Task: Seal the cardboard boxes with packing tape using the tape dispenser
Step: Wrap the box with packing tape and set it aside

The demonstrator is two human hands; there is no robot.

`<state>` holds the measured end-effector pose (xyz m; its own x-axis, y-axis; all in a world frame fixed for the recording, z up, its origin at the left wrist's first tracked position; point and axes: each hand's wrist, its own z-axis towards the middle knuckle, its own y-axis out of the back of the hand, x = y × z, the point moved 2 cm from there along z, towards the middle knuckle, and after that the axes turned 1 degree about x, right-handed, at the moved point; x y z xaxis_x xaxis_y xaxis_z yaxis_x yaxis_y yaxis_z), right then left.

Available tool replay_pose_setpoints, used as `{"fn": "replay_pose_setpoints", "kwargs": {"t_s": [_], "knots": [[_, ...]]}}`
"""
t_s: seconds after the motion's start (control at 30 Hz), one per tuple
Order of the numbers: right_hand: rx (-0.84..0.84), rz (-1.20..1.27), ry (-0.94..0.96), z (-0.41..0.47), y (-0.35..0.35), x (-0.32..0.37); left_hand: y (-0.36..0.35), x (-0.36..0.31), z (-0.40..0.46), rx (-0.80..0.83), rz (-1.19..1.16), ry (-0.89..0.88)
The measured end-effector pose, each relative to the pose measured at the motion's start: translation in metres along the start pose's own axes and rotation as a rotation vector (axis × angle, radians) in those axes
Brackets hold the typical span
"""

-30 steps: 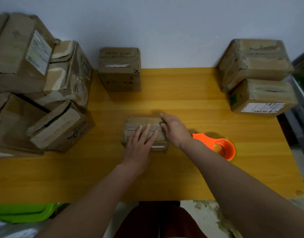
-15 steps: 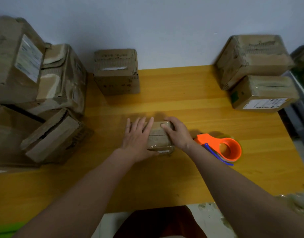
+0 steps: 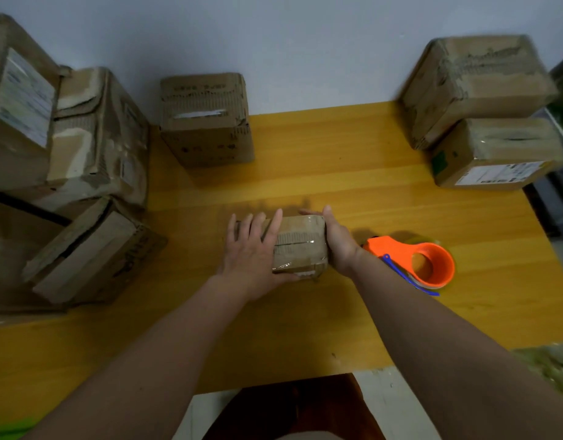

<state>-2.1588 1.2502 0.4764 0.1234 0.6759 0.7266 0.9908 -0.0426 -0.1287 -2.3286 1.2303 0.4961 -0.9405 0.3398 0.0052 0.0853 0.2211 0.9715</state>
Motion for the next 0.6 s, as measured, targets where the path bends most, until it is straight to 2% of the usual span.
{"fn": "replay_pose_setpoints", "kwargs": {"t_s": [0.07,0.17,0.23,0.3,0.37,0.47,0.6], "knots": [[-0.070,-0.126,0.062,-0.002,0.012,0.004,0.000,0.000,-0.002,0.004,-0.012,0.003],[-0.357,-0.329,0.389,-0.026,0.020,0.000,0.002,-0.005,-0.004,0.013,-0.030,0.048],[-0.358,-0.427,0.513,-0.044,0.000,-0.013,0.005,-0.011,-0.007,0.002,-0.048,0.111],[-0.370,-0.445,0.512,-0.048,-0.020,-0.028,0.005,-0.018,-0.011,0.001,-0.057,0.169],[-0.448,-0.342,0.473,-0.044,-0.025,-0.029,0.005,-0.027,-0.014,0.003,-0.071,0.233],[-0.481,-0.062,0.376,-0.034,-0.020,-0.017,0.007,-0.035,-0.018,0.017,-0.100,0.300],[-0.645,0.278,0.172,-0.026,-0.027,-0.018,0.003,-0.027,-0.029,0.091,-0.174,0.215]]}}
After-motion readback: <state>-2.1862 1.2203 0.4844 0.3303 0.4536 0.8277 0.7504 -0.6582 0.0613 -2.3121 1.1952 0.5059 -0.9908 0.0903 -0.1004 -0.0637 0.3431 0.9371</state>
